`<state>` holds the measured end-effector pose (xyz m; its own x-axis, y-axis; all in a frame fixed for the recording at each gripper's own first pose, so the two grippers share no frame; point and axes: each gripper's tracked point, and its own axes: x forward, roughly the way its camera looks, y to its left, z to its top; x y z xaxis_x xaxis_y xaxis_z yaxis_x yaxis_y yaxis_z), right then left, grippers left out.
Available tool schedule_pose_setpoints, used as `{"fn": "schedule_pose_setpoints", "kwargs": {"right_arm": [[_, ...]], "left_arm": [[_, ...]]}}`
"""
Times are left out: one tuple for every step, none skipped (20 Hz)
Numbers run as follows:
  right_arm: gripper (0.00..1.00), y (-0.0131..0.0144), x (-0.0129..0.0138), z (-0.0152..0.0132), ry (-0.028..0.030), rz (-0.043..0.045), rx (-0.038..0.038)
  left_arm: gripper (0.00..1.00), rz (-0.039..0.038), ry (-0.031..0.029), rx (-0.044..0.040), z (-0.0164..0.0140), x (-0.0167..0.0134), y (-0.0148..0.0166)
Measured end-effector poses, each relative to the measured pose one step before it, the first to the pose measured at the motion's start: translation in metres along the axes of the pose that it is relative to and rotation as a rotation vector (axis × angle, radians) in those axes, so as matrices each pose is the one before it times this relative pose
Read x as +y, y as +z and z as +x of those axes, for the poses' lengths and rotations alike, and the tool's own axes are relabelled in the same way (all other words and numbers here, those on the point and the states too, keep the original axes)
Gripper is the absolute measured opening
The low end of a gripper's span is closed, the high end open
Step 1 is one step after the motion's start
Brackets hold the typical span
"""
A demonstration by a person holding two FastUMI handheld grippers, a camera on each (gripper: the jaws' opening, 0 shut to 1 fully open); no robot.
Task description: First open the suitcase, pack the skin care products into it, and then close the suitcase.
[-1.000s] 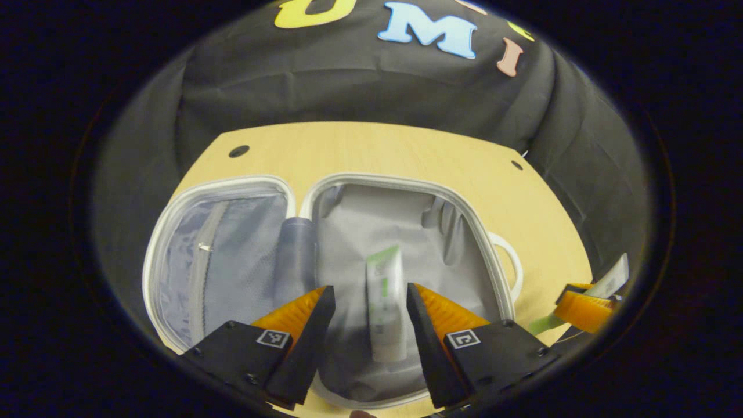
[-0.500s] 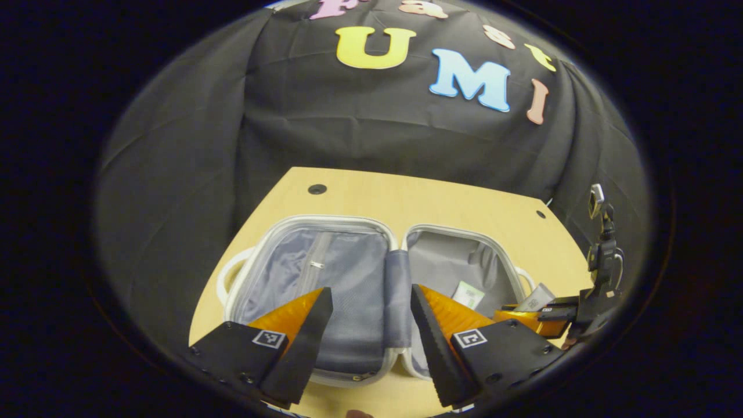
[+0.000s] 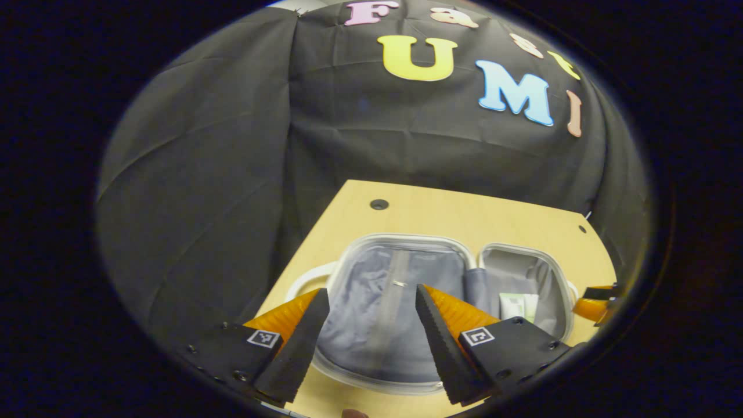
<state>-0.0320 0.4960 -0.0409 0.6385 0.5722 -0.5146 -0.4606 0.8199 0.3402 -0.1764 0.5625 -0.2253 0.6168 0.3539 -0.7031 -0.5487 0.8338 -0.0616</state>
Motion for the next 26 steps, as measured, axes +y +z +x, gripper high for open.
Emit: {"fn": "schedule_pose_setpoints", "kwargs": {"right_arm": [[0.93,0.00733,-0.00390,-0.00676,-0.01428,-0.00949,-0.02617],[0.93,0.00343,-0.00381,-0.00508,-0.01514,-0.00266,-0.01575],[0.93,0.00322,-0.00426,-0.00436,-0.01536,-0.00238,-0.00938],[0.93,0.00195,-0.00480,-0.00374,-0.01461,-0.00329,-0.00612],[0.93,0.00162,-0.00440,-0.00271,-0.01364,-0.00720,-0.00217],[0.93,-0.00020,-0.00495,-0.00171,-0.01671,-0.00574,0.00084],[0.93,-0.00039,-0.00398,-0.00244,-0.01512,-0.00562,0.00231],[0.93,-0.00177,-0.00325,-0.00123,-0.01347,-0.00432,0.00296],[0.93,-0.00192,-0.00274,-0.00148,-0.01041,-0.00185,0.00835],[0.93,-0.00306,-0.00134,-0.00147,-0.00744,-0.00080,0.00727],[0.94,-0.00238,-0.00174,-0.00107,-0.00976,-0.00011,0.00799],[0.94,-0.00255,-0.00143,-0.00116,-0.00671,-0.00196,0.00821],[0.94,-0.00215,-0.00082,-0.00088,-0.00615,-0.00158,0.00682],[0.94,-0.00138,-0.00013,-0.00138,-0.00427,-0.00058,0.00361],[0.94,-0.00058,-0.00028,-0.00164,-0.00476,0.00063,0.00043],[0.94,0.00080,-0.00161,-0.00191,-0.00738,0.00266,-0.00365],[0.94,0.00153,-0.00240,-0.00118,-0.00799,0.00609,-0.00377],[0.94,0.00012,-0.00160,-0.00162,-0.00587,0.00785,-0.00195],[0.94,0.00124,-0.00234,-0.00166,-0.00609,0.00873,-0.00337],[0.94,0.00048,-0.00242,-0.00136,-0.00645,0.00752,-0.00484],[0.94,0.00089,-0.00297,-0.00183,-0.00725,0.00631,-0.00333],[0.94,-0.00061,-0.00222,-0.00180,-0.00636,0.00428,-0.00213],[0.94,0.00016,-0.00260,-0.00244,-0.00654,0.00320,-0.00154],[0.94,-0.00022,-0.00289,-0.00184,-0.00487,0.00253,-0.00271],[0.94,0.00061,-0.00261,-0.00255,-0.00562,0.00111,-0.00483],[0.94,-0.00028,-0.00498,-0.00215,-0.00766,0.00031,-0.00332]], "left_arm": [[0.98,-0.00732,0.01929,-0.00405,0.00361,0.01754,0.00577],[0.98,-0.01328,0.01111,-0.00148,0.00433,0.01653,0.00317],[0.97,-0.01541,0.01309,0.00888,0.00606,0.01490,0.00029],[0.97,-0.01714,0.01011,0.00964,0.00745,0.01528,-0.00019],[0.97,-0.01261,0.00719,0.01466,0.00737,0.01353,-0.00068],[0.97,-0.01668,0.00739,0.01084,0.01009,0.01449,-0.00141],[0.97,-0.01865,0.00699,0.01922,0.00895,0.01330,-0.00306],[0.97,-0.02363,-0.00277,0.02292,0.00865,0.01145,-0.00382],[0.98,-0.02009,-0.01541,0.02713,0.00910,0.00617,-0.00576],[0.97,-0.01778,-0.01144,0.02697,0.00959,0.00603,-0.00665],[0.97,-0.01585,-0.01648,0.02876,0.00977,0.00333,-0.00627],[0.98,-0.02134,-0.00859,0.02467,0.00919,0.00499,-0.00471],[0.98,-0.02328,-0.00846,0.02594,0.00937,0.00560,-0.00478],[0.97,-0.02231,-0.01795,0.02426,0.00817,0.00197,-0.00536],[0.96,-0.01960,-0.01792,0.01761,0.00853,-0.00183,-0.00539],[0.96,-0.02107,-0.02206,0.01237,0.00559,-0.00160,-0.00409],[0.95,-0.02622,-0.01091,-0.00109,0.00432,-0.00018,0.00031],[0.91,-0.03133,-0.02198,0.00045,0.00426,-0.00315,-0.00143],[0.88,-0.03670,-0.02373,0.00967,0.00220,-0.00311,-0.00287],[0.64,-0.03399,-0.02560,0.00828,0.00160,-0.00326,-0.00215],[0.59,-0.02970,-0.00841,0.00624,0.00398,0.00115,-0.00399],[0.54,-0.01958,0.01675,0.00753,0.00195,0.00630,-0.00202],[0.62,-0.01240,0.03076,0.01295,0.00378,0.01153,-0.00252],[0.42,-0.02861,-0.01323,-0.01408,-0.00346,0.00075,0.00238],[0.23,-0.01310,-0.00741,0.00581,-0.00068,-0.00338,0.00029],[0.23,-0.00734,0.00642,-0.00273,-0.00513,0.00125,-0.00216]]}}
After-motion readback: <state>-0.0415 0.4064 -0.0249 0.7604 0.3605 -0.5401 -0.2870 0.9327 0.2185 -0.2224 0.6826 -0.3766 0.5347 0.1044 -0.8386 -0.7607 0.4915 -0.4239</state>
